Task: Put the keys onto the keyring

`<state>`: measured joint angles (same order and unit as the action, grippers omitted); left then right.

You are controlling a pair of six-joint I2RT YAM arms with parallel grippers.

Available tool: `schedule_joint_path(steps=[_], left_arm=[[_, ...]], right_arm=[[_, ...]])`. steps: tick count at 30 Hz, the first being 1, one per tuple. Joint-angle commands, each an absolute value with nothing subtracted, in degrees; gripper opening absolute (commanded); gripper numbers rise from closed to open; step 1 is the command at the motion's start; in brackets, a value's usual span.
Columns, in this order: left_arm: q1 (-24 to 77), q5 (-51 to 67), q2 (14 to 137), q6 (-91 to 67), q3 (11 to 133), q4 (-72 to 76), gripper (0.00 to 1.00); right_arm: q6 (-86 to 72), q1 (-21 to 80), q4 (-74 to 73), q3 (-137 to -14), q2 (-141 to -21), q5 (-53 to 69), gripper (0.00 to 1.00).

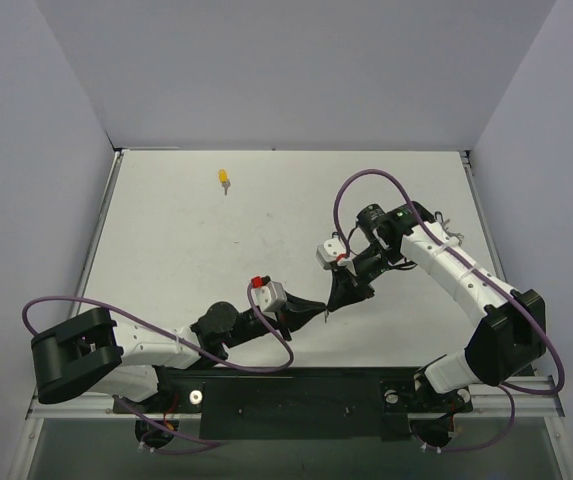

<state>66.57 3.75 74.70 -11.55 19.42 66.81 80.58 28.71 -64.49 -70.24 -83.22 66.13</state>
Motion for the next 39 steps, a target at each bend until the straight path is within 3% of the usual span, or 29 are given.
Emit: schedule_joint_path(steps=[1,2,3,5,7,14,18,39], left_arm=[[65.7,4.6,74.7,-11.7,19.3,70.2,0.01],[65.4,4.5,74.4,-12.0,19.0,70.1,0.07],[65.2,4.5,74.0,-12.1,18.7,70.3,0.24],[64.7,4.4,72.2,-12.0,17.9,69.5,0.45],[64.2,4.0,68.3,-11.0,17.0,67.4,0.53],[62.0,3.3,53.1,-3.7,15.4,45.3,0.58],[60.3,2.2,45.2,1.5,15.1,36.5,0.61],[59.8,2.0,41.8,3.9,14.5,33.0,0.62]], right_arm=[[79.9,29.5,-68.0,-71.4,-83.1,66.2,0.0],[79.9,29.8,-68.1,-71.5,-83.1,64.7,0.0],[80.2,30.0,-68.1,-71.5,-83.1,64.1,0.0],[82.5,30.1,-68.9,-71.3,-82.6,61.0,0.0],[86.2,30.1,-70.0,-70.8,-81.9,59.2,0.0],[109.4,28.9,-76.7,-66.3,-78.4,54.7,0.0],[114.1,28.7,-78.7,-66.2,-77.5,52.7,0.0],[112.1,27.2,-78.7,-66.3,-76.6,50.2,0.0]])
